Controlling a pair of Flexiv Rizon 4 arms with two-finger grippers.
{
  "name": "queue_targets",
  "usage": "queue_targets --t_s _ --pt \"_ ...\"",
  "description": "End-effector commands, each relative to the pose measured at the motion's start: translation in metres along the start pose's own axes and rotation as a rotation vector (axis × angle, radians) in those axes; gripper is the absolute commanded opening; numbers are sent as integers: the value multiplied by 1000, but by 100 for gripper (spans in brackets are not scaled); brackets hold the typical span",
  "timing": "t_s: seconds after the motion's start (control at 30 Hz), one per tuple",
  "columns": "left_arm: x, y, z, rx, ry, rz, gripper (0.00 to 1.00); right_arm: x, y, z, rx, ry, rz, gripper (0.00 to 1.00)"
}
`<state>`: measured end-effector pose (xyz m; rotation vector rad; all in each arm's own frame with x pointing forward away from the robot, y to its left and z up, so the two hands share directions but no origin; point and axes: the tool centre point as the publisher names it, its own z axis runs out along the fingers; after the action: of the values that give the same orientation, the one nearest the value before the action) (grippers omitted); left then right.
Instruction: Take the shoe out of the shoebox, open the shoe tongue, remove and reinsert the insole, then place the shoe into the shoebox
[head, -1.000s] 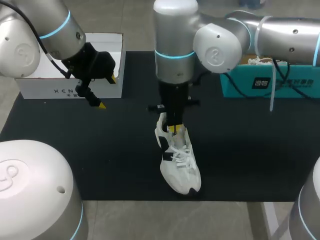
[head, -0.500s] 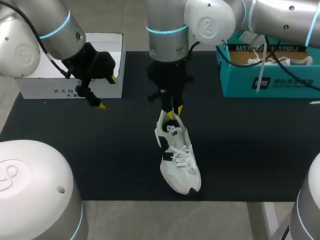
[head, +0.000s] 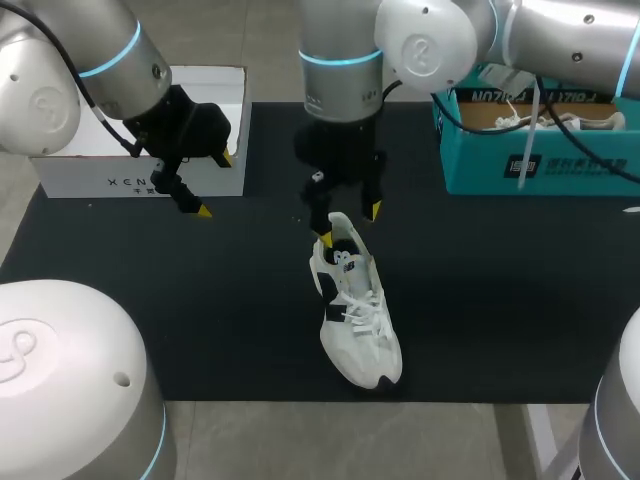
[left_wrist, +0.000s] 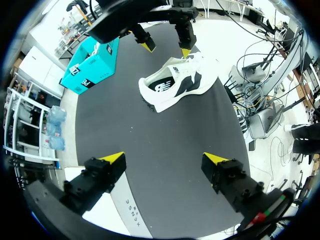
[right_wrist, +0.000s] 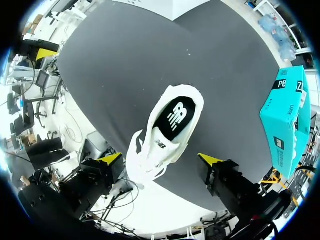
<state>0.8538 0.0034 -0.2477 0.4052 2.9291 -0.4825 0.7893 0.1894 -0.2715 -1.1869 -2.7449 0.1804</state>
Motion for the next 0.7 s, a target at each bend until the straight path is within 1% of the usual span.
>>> queue_targets --t_s 0.03,0.07,0.1,0.13,0.17,0.2,0.23,0.3,0.33,0.4,0.7 --pt "0 0 0 -3 0 0 100 -2 1 -1 -62 -111 -266 100" --pt "0 0 0 -3 0 0 100 -4 1 1 -68 -122 -340 100" --pt "0 0 0 -3 0 0 100 -4 2 2 -128 -147 -429 100" --pt "0 0 0 -3 0 0 100 -5 2 3 -171 -162 -480 100" --pt "0 0 0 -3 0 0 100 -5 3 5 -152 -193 -551 100" --pt "0 0 0 -3 0 0 100 -2 6 5 -171 -235 -653 100" --pt "0 0 0 -3 0 0 100 1 6 3 -226 -266 -730 100" --pt "0 0 0 -3 0 0 100 7 9 -3 -292 -345 -872 100" --pt "0 0 0 -3 0 0 100 9 10 -7 -324 -368 -907 100" --pt "0 0 0 -3 0 0 100 -4 13 -10 -282 -300 -850 100" --pt "0 0 0 -3 0 0 100 -4 13 -10 -282 -300 -850 100"
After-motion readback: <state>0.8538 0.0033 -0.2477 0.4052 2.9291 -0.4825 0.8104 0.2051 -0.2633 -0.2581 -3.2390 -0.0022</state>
